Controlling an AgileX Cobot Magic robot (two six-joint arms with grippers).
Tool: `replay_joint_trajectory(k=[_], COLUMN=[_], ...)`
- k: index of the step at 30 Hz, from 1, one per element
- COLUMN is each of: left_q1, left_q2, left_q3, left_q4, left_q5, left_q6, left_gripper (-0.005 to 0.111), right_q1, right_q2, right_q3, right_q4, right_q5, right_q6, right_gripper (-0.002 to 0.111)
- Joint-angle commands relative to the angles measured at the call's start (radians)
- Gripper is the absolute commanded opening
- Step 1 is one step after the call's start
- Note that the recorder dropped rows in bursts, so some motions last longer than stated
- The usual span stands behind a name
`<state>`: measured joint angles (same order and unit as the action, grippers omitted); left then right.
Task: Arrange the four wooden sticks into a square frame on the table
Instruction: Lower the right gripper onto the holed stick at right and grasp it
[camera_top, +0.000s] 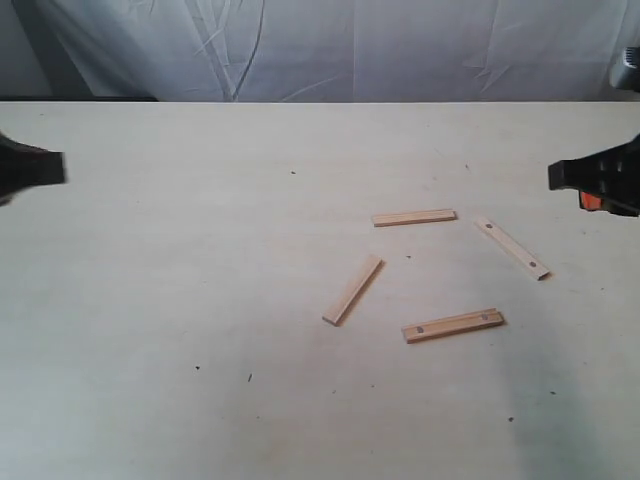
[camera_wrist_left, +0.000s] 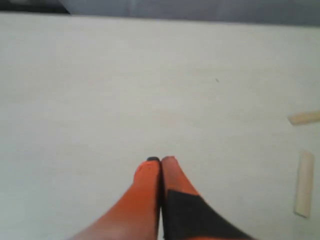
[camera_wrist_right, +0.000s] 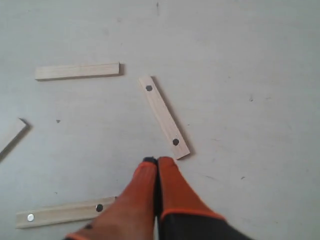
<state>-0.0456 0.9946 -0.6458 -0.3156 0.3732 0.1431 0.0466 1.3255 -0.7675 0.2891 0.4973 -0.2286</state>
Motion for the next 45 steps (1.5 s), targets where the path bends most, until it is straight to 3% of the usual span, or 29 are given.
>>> replay_joint_trajectory(k=[1,4,8,13,16,31,33,36,41,45], left_q1=[-0.174,-0.304,-0.413,-0.438,-0.435,-0.419,-0.409,-0.392,-0.376,-0.376], left_q2=[0.28,0.443,0.646,0.814,0.843,0.847,0.847,0.847,0.847,0.847], left_q3=[-0.121,-0.209,-0.35,-0.499,-0.526,-0.529,-0.529,-0.529,-0.529,-0.529], left_q4=[-0.127,-0.127,-0.14,-0.167,-0.169,-0.119,-0.121,-0.123,-0.137,-0.141], left_q5=[0.021,0.009,0.023,0.092,0.097,0.063,0.066,0.075,0.075,0.075], left_q6=[0.102,0.093,0.093,0.093,0.093,0.093,0.093,0.093,0.093,0.093], left_gripper=[0.0,0.0,0.0,0.0,0.0,0.0,0.0,0.0,0.0,0.0], right_q1=[-0.007,-0.007,-0.007,-0.007,-0.007,-0.005,-0.005,-0.005,0.013,0.097], right_q2=[0.185,0.281,0.374,0.464,0.519,0.748,0.749,0.747,0.725,0.711], right_q3=[-0.163,-0.216,-0.242,-0.28,-0.319,-0.418,-0.418,-0.427,-0.511,-0.553], right_q4=[-0.096,-0.095,-0.093,-0.037,0.022,0.027,0.033,0.041,0.172,0.179], right_q5=[0.151,0.173,0.162,0.114,0.119,0.165,0.173,0.193,0.315,0.326], right_q6=[-0.006,-0.012,-0.055,-0.145,-0.227,-0.311,-0.316,-0.316,-0.238,-0.178], right_gripper=[-0.001,-0.001,0.003,0.036,0.045,0.043,0.031,-0.001,0.0,0.0])
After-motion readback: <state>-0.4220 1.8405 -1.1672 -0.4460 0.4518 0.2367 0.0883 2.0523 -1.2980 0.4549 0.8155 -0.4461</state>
